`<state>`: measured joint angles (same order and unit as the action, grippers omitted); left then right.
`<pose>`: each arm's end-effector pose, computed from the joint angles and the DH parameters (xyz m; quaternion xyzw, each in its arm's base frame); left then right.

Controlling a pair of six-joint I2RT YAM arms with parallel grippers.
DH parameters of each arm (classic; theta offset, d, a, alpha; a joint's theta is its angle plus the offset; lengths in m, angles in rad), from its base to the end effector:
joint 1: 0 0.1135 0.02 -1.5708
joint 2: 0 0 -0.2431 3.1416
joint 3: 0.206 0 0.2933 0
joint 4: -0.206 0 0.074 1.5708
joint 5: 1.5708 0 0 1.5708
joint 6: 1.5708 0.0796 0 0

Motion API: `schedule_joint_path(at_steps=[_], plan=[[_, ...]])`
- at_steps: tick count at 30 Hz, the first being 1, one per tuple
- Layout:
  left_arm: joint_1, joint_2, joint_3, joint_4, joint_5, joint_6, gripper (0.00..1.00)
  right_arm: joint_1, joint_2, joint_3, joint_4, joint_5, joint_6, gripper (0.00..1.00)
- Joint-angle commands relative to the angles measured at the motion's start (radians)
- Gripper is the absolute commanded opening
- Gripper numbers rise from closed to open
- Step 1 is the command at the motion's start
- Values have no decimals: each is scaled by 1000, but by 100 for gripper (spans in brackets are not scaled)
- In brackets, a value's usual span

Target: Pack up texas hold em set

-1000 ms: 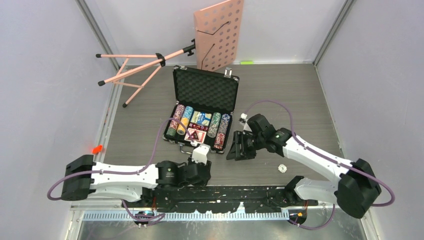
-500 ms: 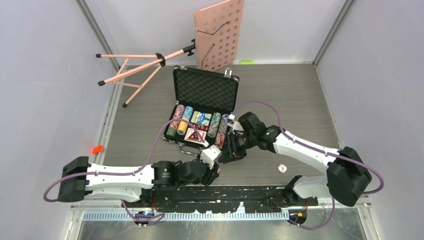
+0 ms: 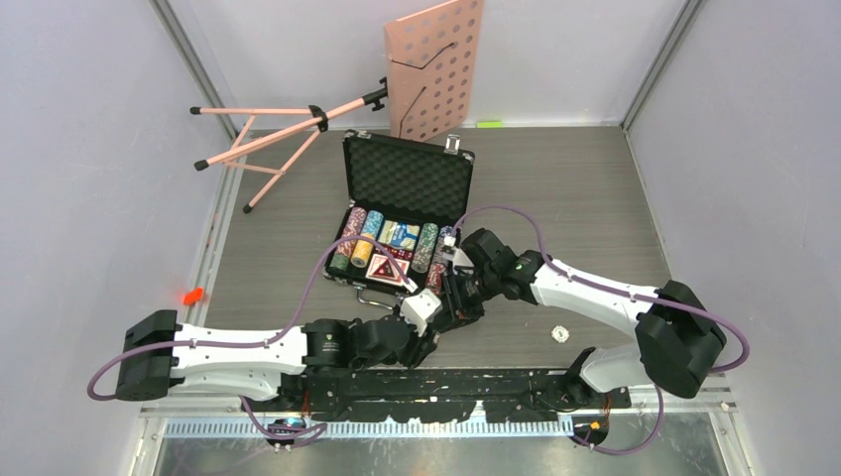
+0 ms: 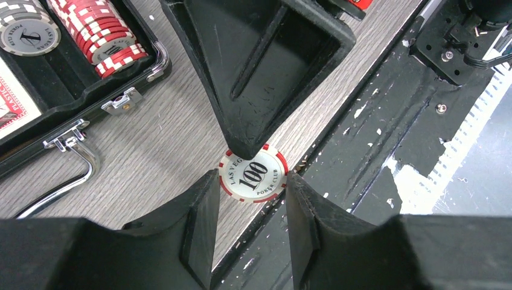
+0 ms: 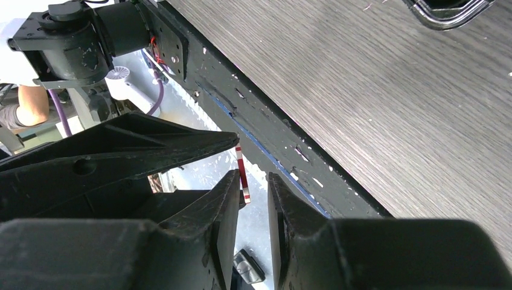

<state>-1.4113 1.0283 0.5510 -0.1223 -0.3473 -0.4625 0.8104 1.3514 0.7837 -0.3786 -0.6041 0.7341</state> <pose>0.0744 -0.2918 0.1591 0.3262 0.8117 -0.2799 0.3954 0.1898 0.2652 0.1338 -0.1260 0.9044 0.4074 0.0126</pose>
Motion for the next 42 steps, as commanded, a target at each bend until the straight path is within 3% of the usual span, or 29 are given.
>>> schedule_joint_path(at_steps=[1,10,12,13,14,19,22,26,36,42], plan=[[5,-12,10,57,-3,16,22,13,10,53,7,1,-25,29],[5,-30,-6,68,-25,22,22,23,34,65,16,-35,-23,21],[5,-36,-10,66,-31,23,22,25,35,66,17,-42,-22,16],[6,-39,-12,64,-36,22,23,25,35,69,17,-42,-23,6],[6,-41,-15,64,-43,21,26,26,30,71,9,-23,-24,3],[16,-53,-19,21,-55,-34,78,26,-19,116,-55,154,-80,1],[19,-79,-44,12,-68,-73,87,26,-24,189,-175,366,-135,1],[32,-161,-87,-13,-93,-128,89,26,3,249,-219,498,-240,1],[139,-416,-165,-240,-164,-290,80,26,-14,197,0,364,-561,1],[203,-440,-187,-306,-180,-335,76,27,28,201,70,318,-669,1]])
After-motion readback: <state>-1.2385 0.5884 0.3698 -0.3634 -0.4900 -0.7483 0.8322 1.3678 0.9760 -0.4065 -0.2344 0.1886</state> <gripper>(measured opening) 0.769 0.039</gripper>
